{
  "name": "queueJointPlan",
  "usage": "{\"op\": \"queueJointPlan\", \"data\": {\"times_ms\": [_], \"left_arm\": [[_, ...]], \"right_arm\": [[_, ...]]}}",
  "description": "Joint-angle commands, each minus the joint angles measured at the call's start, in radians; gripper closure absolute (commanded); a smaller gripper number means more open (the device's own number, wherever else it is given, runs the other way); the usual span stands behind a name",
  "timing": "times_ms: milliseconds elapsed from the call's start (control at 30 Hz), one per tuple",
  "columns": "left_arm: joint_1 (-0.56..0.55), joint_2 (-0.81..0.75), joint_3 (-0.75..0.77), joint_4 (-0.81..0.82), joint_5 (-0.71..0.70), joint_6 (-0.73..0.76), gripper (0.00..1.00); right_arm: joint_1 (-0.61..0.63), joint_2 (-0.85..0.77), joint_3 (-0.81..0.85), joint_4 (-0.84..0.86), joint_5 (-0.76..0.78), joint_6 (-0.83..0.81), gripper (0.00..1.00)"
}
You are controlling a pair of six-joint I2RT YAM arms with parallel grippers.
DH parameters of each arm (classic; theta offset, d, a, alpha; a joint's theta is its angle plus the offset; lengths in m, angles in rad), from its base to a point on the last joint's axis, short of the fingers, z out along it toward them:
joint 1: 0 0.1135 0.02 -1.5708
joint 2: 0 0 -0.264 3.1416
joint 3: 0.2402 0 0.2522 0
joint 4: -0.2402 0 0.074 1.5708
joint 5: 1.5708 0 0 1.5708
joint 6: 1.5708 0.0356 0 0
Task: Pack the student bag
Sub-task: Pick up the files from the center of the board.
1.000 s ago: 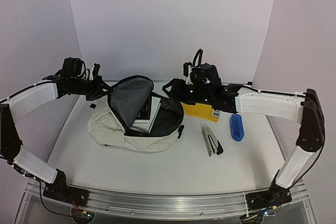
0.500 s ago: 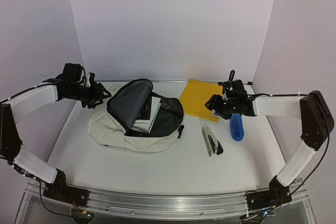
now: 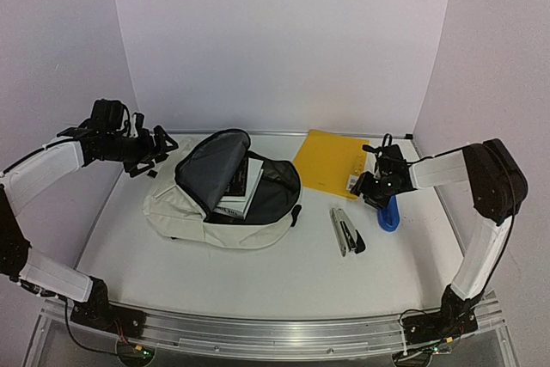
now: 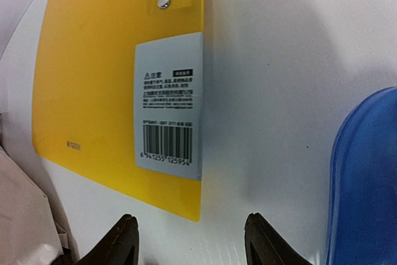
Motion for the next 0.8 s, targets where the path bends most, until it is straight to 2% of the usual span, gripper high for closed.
{"op": "queueJointPlan", "data": {"times_ms": [0, 400, 567, 767], "left_arm": [[0.01, -0.047, 0.006, -0.014, -0.029, 0.004, 0.0], [0.018, -0.047, 0.004, -0.016, -0.032, 0.0, 0.0], [0.017, -0.052, 0.006, -0.019, -0.037, -0.002, 0.0], [0.019, -0.059, 0.004, -0.026, -0.048, 0.001, 0.0]], "right_arm": [[-0.019, 0.039, 0.055, 0.011, 0.004, -0.012, 0.43], [-0.035, 0.127, 0.105, 0.038, -0.021, -0.018, 0.57], [-0.038, 0.16, 0.121, 0.046, -0.03, -0.014, 0.69], [-0.042, 0.165, 0.111, 0.056, -0.019, 0.012, 0.9]]}}
